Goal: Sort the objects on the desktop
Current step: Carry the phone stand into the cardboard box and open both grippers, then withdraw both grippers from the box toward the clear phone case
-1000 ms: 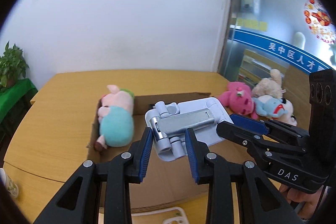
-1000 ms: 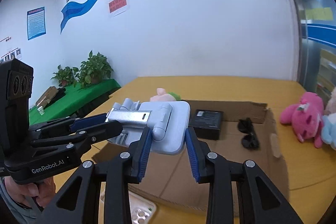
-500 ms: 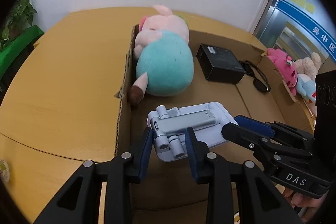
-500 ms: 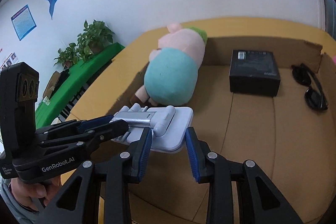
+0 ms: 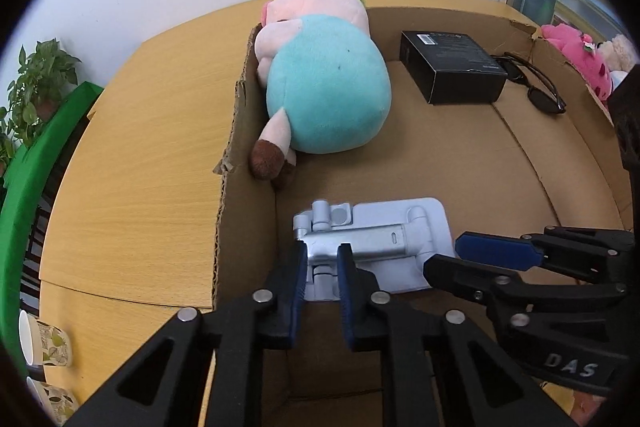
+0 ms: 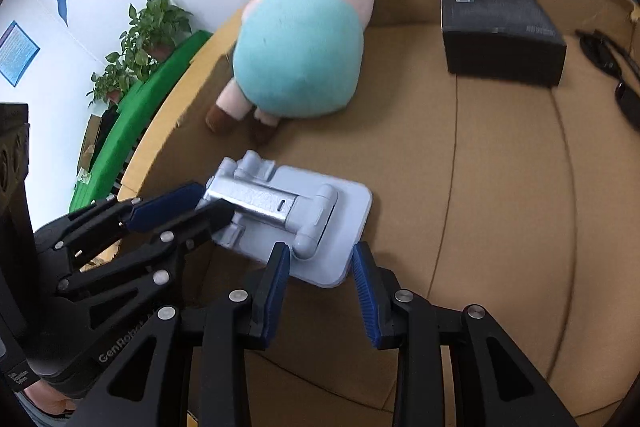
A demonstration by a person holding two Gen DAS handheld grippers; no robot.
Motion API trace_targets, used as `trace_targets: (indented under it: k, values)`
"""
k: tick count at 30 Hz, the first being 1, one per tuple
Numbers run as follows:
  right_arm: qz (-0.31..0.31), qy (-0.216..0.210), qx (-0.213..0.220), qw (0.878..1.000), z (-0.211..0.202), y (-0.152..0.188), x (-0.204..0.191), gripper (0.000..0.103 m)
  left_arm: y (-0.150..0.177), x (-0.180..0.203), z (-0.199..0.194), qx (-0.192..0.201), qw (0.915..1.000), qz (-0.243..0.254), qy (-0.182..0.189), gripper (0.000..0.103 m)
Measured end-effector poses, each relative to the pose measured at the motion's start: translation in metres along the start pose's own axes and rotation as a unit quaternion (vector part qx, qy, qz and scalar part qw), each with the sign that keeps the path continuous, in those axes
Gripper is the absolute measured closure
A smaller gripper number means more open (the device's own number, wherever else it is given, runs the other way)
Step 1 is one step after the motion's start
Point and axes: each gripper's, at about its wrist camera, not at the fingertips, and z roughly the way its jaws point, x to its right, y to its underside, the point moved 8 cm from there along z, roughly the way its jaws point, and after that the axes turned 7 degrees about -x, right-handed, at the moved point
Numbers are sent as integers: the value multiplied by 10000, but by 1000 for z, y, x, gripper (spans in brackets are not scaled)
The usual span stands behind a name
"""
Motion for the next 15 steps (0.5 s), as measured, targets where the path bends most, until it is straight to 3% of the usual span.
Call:
trace_targets:
  k: [4, 7, 8, 9, 10, 11, 12, 14, 15]
  values:
    - [166, -375, 104, 9991, -12, -2, -1, 70, -2, -4, -6, 90, 9999, -101, 39, 89]
    - [94, -288, 456, 9985, -43, -2, 2, 58, -5, -4, -42, 612, 9976, -235, 208, 88]
    - [-50, 17, 773, 9970, -65, -2, 4, 45, -6, -1, -60, 904, 9952, -234, 277, 82]
    - [-186, 310, 1043, 9939, -84, -2, 5, 26, -8, 3, -81, 1228, 9916, -235, 322, 63]
    - [-341, 688, 1378, 9875, -106, -1, 6, 16, -8, 7, -103, 1602, 9862, -235, 335, 49]
    - [-515, 1175, 1842, 9745, -134, 1, 6, 0, -9, 13, -125, 2012, 9787, -258, 302, 23]
    - [-596, 1565, 2260, 9596, -157, 4, 7, 0, -8, 19, -149, 2486, 9678, -294, 253, 15]
    - [-609, 1981, 2698, 9403, -190, 11, 10, 0, -6, 37, -181, 3126, 9493, -187, 262, 15]
    - [-620, 2057, 2807, 9354, -201, 15, 12, 0, -8, 46, -188, 3193, 9471, -111, 286, 15]
